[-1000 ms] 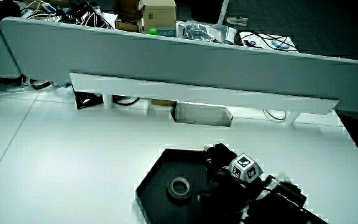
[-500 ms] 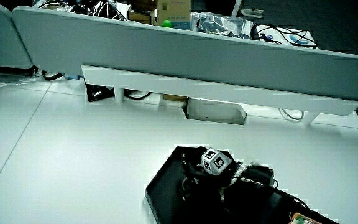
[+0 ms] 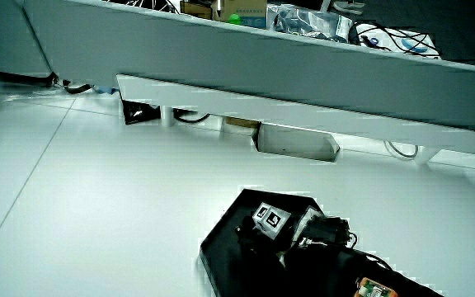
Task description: Pick black tape from plate
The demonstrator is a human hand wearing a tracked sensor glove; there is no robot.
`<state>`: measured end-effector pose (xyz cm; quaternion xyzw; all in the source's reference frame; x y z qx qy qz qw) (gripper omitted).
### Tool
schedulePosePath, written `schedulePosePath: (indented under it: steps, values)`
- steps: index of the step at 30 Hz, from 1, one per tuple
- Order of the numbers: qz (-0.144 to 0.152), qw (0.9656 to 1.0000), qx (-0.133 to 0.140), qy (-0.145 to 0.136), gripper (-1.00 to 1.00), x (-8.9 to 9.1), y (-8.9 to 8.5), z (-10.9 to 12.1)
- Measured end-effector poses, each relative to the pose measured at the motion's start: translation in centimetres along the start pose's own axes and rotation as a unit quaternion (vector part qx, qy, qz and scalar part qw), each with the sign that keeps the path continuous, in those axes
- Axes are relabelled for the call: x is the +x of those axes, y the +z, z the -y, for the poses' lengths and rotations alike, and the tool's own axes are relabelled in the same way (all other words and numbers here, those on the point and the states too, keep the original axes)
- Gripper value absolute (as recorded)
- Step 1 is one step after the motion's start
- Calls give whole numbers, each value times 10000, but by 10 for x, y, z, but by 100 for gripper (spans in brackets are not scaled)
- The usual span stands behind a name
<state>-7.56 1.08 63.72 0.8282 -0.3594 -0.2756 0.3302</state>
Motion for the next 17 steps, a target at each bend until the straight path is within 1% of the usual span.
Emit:
schedulePosePath:
  steps: [1, 2, 3, 6, 7, 8, 9, 10, 11, 14, 15, 16, 17]
  values:
    - [-40, 10000, 49, 53, 100, 0, -1, -1]
    - [-44, 9999, 156, 19, 100, 2, 1, 3]
    - [-51, 9999, 105, 28, 100, 2, -2, 1]
    - [-127, 9996, 241, 61, 100, 2, -2, 5]
    - [-129, 9997, 204, 65, 100, 1, -3, 5]
    - [-216, 9991, 342, 120, 100, 2, -1, 8]
    - [-231, 9989, 405, 80, 100, 3, 2, 11]
    - [-263, 9984, 476, 122, 100, 4, 4, 14]
    - [-291, 9979, 563, 103, 100, 6, 8, 19]
    - [-365, 9947, 950, 129, 100, 13, 19, 35]
    - [-332, 9932, 1115, 61, 100, 17, 23, 41]
    - [-280, 9923, 1206, -45, 100, 21, 25, 46]
    - [-391, 9887, 1449, 15, 100, 29, 32, 58]
